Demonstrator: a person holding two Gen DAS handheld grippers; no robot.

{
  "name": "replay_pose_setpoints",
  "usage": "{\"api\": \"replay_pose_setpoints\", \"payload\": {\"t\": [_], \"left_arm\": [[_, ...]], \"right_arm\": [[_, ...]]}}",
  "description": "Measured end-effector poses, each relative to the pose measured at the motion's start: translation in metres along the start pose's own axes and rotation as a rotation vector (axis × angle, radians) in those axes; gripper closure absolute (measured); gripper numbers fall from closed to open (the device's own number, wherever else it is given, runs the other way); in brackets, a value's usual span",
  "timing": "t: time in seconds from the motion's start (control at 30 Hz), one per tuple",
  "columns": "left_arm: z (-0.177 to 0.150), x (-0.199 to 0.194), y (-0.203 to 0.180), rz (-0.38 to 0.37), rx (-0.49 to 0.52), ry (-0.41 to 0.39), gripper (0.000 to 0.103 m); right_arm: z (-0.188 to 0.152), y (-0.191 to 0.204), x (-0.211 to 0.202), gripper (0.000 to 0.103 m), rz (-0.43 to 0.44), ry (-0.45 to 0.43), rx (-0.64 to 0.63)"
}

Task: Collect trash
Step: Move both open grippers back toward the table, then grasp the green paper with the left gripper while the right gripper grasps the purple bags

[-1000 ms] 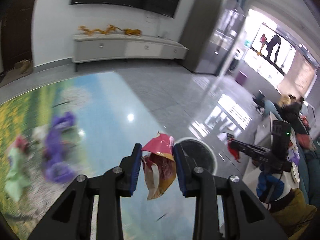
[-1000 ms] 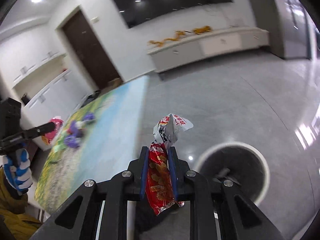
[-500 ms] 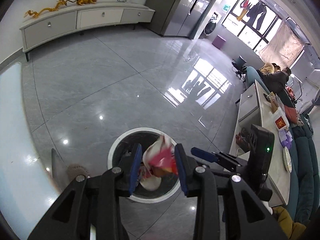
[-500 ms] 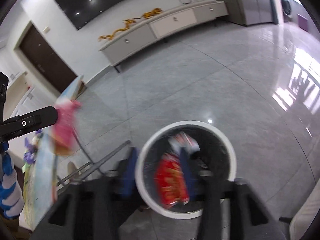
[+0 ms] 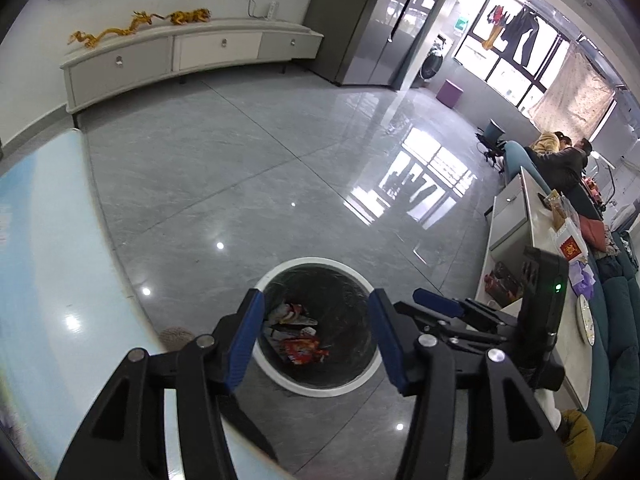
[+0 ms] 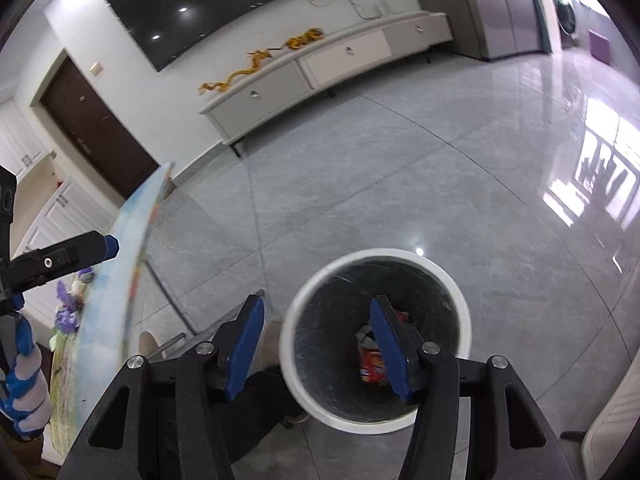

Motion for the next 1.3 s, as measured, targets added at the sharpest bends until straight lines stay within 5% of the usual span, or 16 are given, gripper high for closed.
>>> {"api": "replay_pose_setpoints", "payload": {"t": [0.43,0.83,1.0,1.3], "left_arm": [[-0.067,-0.154,0.061,0.158,-0.039,-0.191,0.050],[-0.161,-0.287,0.202,0.423,-0.271,-0.335,0.040],[-0.186,-0.308,0.258,0.516,-0.370,-0.327,0.037],[-0.185,-0.290,0.293,0.537,-0.398,-0.272,0.033]], "right_arm": [[0.009,0.141,-0.048,0.049,0.134,-0.066,-0.246],[-0.010,0.302,-0.022,0.047,0.272,0.033,-0.508],[-0.029,0.369,0.003,0.042,0.334,0.116,-0.639],[-0.048,0.443,0.062,0.042,0.393,0.263,-0.661]]}}
Point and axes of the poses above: each gripper's, at about its wrist camera, not at the fingertips, and x roughly the way its jaws point, y to its left, z to its top, the point moved 1 cm from there along x, roughly the way its jaws point, and after that the axes turned 11 degrees about -z, right-handed, at the moved point
